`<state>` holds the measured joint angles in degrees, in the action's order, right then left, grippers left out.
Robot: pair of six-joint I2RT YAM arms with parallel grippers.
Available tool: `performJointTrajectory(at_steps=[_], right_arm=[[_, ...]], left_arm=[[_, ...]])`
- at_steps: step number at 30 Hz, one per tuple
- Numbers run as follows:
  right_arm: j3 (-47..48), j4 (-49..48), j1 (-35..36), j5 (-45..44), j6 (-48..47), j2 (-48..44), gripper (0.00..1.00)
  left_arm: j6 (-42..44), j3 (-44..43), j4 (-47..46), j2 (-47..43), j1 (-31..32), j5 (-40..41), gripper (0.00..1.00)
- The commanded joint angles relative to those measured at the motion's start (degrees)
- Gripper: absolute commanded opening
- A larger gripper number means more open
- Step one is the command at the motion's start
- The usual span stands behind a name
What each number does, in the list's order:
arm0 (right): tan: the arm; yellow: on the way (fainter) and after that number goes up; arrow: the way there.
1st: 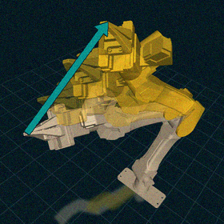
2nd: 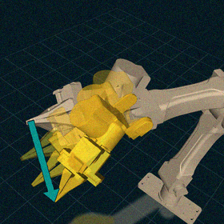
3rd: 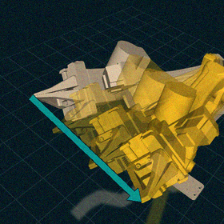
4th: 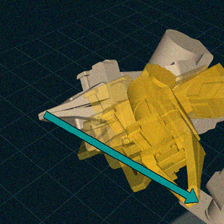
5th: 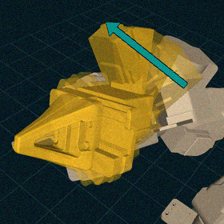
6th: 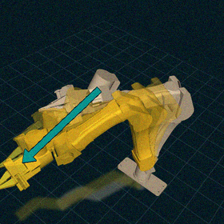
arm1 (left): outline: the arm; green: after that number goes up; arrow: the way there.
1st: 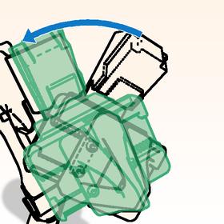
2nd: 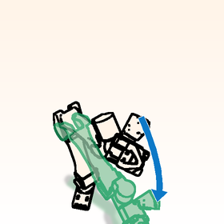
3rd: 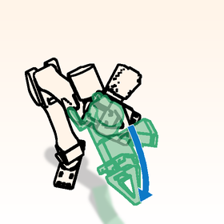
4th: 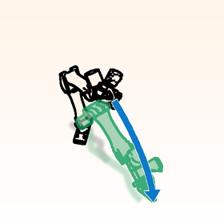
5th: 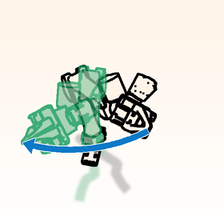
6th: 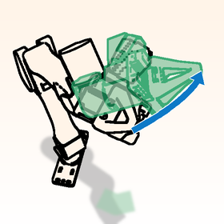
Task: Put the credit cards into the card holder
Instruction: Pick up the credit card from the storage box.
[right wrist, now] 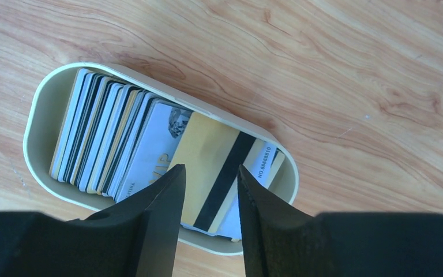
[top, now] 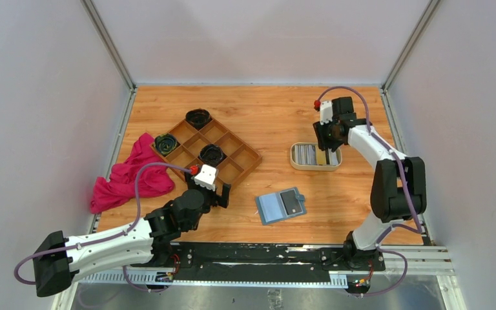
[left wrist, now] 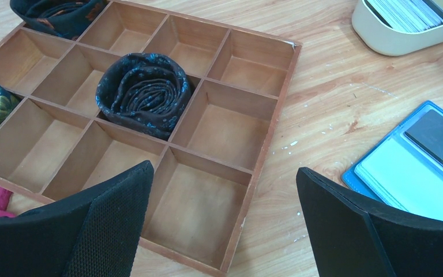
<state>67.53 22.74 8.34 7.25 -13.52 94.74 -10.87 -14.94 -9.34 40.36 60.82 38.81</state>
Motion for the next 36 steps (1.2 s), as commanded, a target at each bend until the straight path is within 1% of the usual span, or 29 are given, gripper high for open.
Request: performJointTrajectory(at_steps=[1, 3, 6, 7, 9, 12, 16, 21, 27, 36], right_arm=[[-0.9, 3.5, -5.1, 8.4, 0.7, -1.4, 0.44], [-0.6, 4.3, -7.1, 11.7, 1.1, -0.2, 0.46], [0.0, 5.1, -7.9, 14.6, 1.8, 1.0, 0.5], [0.2, 5.4, -9.2, 15.4, 2.1, 1.3, 0.51], [0.5, 5.9, -10.2, 17.0, 2.7, 2.5, 0.52], [0.7, 6.6, -11.2, 19.5, 3.2, 4.1, 0.52], [1.1, 7.5, -11.6, 20.3, 3.4, 5.6, 0.51], [1.2, 7.9, -11.6, 21.6, 3.7, 6.0, 0.49], [1.2, 8.0, -11.6, 26.3, 4.2, 6.1, 0.45], [1.4, 8.0, -11.5, 29.5, 5.3, 7.5, 0.45]], left_arm=[[0.4, -0.7, -1.6, 0.0, -0.3, 1.6, 1.0], [0.5, -0.5, -1.6, 0.0, -0.3, 1.6, 1.0], [0.5, -0.4, -1.6, -0.3, -0.3, 1.6, 1.0], [0.4, -0.4, -1.6, -0.5, -0.3, 1.6, 1.0], [0.4, -0.2, -1.7, -0.7, -0.3, 1.7, 1.0], [0.3, -0.1, -1.7, -1.1, -0.3, 1.8, 1.0], [0.3, 0.0, -1.6, -1.1, -0.3, 1.8, 1.0], [0.2, 0.0, -1.6, -1.1, -0.3, 1.8, 1.0], [0.3, 0.0, -1.7, -1.1, -0.2, 1.8, 1.0], [0.2, -0.1, -1.7, -1.0, -0.3, 1.9, 1.0]])
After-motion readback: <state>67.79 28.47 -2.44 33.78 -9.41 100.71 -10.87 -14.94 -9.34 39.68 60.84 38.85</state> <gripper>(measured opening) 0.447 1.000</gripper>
